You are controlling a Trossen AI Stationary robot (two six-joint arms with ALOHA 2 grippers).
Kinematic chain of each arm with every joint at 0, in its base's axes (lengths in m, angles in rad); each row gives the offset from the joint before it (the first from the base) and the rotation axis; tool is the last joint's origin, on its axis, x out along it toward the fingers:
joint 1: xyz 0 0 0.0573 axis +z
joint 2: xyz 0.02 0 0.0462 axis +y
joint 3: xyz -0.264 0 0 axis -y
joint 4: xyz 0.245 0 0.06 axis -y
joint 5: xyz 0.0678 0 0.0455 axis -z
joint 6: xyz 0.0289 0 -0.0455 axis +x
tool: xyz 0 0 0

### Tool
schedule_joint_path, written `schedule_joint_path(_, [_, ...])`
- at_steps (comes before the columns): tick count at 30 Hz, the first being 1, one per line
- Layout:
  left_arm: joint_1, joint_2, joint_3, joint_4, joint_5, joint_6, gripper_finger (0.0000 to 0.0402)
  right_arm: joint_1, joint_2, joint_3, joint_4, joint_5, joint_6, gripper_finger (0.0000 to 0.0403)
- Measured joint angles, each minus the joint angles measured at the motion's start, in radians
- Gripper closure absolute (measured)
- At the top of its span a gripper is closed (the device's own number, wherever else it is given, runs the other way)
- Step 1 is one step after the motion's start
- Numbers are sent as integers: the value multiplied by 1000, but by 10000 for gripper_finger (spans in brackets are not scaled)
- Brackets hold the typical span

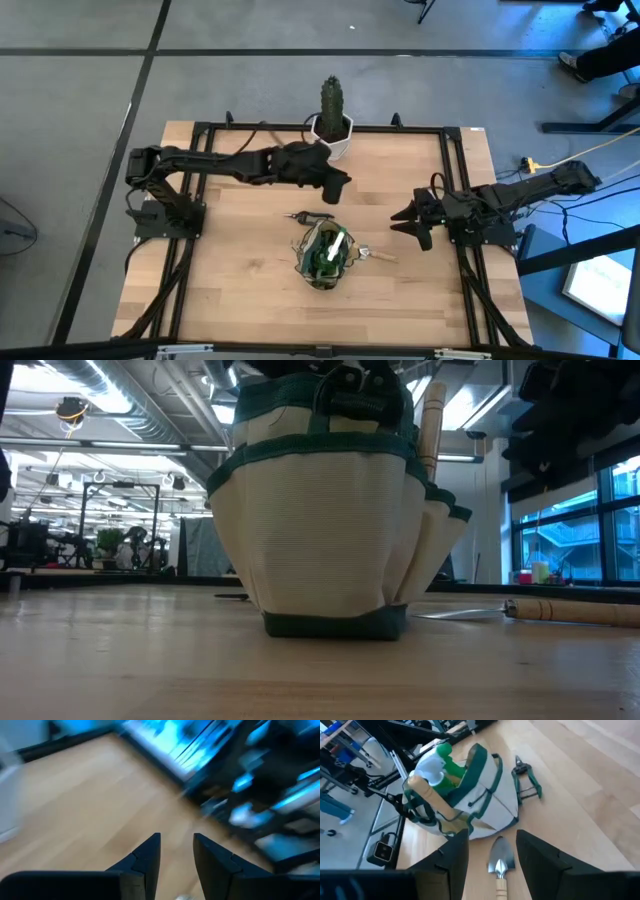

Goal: Pick & Place Garden tools in Gardening bag
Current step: Put the shear scissors into the gardening bag

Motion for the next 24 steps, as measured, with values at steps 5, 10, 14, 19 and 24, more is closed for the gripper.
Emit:
schedule_joint_path(5, [25,-27,-296,578,126,-94,292,-105,-11,0,-5,-90,-46,236])
schedule_joint_path(10, [80,-40,-444,990,149,-156,292,-243,-11,42,-90,-191,-73,236])
schedule_joint_path(14, [156,-39,-459,1028,326,-161,292,-374,-11,91,-122,-299,-106,236])
schedule_joint_path(19, [252,-41,-458,1029,447,-209,292,-524,19,121,-122,-385,-119,236])
schedule_joint_path(24, [335,-41,-458,1030,653,-222,292,-608,151,123,-90,-542,-82,236])
